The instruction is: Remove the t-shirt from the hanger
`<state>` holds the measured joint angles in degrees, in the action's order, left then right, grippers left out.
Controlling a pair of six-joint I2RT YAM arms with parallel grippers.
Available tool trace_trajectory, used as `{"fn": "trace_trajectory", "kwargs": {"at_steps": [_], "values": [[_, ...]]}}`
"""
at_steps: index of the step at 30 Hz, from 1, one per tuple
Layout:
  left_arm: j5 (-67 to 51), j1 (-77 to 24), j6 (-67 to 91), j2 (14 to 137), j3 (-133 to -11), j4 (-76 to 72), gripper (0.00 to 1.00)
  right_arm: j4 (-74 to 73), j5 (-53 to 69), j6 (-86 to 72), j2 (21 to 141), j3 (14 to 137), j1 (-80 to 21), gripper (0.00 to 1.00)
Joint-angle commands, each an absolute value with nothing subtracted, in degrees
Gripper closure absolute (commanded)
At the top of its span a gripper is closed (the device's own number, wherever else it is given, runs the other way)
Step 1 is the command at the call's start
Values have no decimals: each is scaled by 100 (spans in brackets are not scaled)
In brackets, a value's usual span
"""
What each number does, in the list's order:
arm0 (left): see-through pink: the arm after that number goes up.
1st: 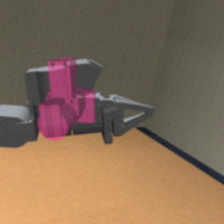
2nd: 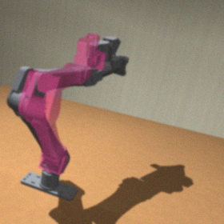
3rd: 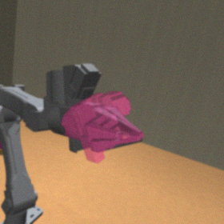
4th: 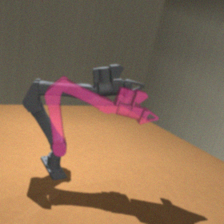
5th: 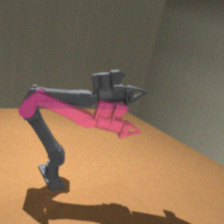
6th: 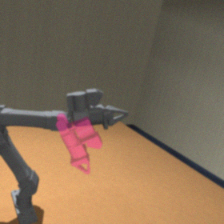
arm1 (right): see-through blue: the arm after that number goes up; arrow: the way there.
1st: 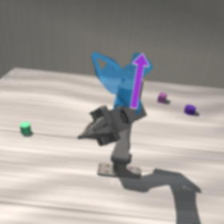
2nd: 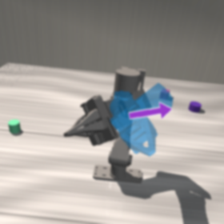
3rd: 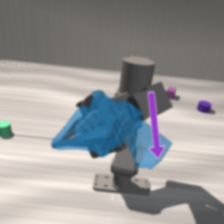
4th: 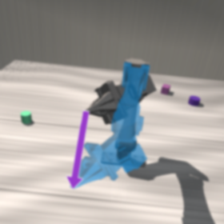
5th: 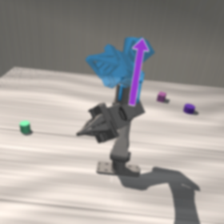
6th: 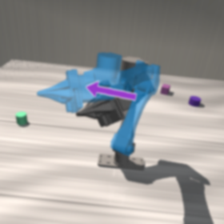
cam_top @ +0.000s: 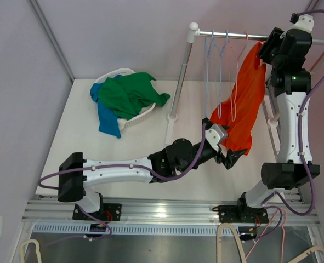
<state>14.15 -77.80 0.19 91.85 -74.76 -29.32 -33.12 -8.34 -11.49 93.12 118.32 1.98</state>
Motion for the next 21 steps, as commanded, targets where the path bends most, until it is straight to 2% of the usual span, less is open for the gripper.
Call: {"fn": "trace_trajectory", "kwargs": {"at_steps": [1,5,11,15,17,18,19,20,21], "values": [[1310,-7743,132,9132,-7480,-3076,1,-3190,-1011,-1002,9413,12182,176,53],[1292,-7726,114,9132,-7488,-3050,0,-3155,-1055,-967,9518,12225,176,57],[1283,-7691,141,9114,-7453,-3032,1,-3437,-1116,-958,9835,12569,141,53],[1275,-7664,158,9114,-7444,-3023,0,-3472,-1230,-932,9870,12533,79,56],[1274,-7664,167,9105,-7435,-3023,1,-3472,-1265,-905,9879,12533,53,64],[1274,-7664,176,9097,-7427,-3032,0,-3472,-1327,-888,9870,12525,44,71],[1266,-7664,176,9105,-7418,-3032,1,-3472,-1345,-870,9870,12533,35,89],[1266,-7664,184,9105,-7409,-3032,1,-3472,-1371,-861,9879,12542,26,97],[1266,-7664,185,9114,-7418,-3032,0,-3480,-1397,-861,9870,12559,26,100]]}}
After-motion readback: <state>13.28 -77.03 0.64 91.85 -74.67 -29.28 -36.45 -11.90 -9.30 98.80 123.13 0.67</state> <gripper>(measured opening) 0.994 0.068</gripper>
